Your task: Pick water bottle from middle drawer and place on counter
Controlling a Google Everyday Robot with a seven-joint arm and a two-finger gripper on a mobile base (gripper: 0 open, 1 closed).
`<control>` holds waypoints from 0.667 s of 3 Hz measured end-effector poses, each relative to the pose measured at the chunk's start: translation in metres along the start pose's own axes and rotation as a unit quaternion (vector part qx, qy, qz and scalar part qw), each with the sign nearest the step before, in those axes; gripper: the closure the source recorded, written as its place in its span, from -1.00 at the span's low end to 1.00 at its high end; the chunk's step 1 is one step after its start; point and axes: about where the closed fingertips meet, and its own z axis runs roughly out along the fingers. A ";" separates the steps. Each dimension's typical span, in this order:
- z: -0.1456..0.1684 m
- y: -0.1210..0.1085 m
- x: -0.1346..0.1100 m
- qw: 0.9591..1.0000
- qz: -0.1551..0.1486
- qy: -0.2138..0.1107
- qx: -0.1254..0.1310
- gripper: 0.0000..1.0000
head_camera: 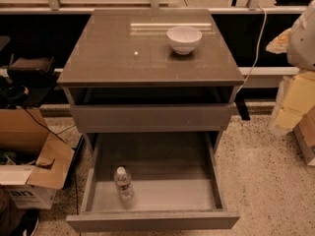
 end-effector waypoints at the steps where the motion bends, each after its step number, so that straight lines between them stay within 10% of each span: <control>1: 0.000 0.000 0.000 1.000 0.000 0.000 0.000 -1.00; 2: 0.001 0.000 -0.002 1.000 -0.001 -0.008 0.005 -1.00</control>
Offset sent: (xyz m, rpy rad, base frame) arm 0.0029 0.0042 -0.0051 0.0324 -0.0185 0.0097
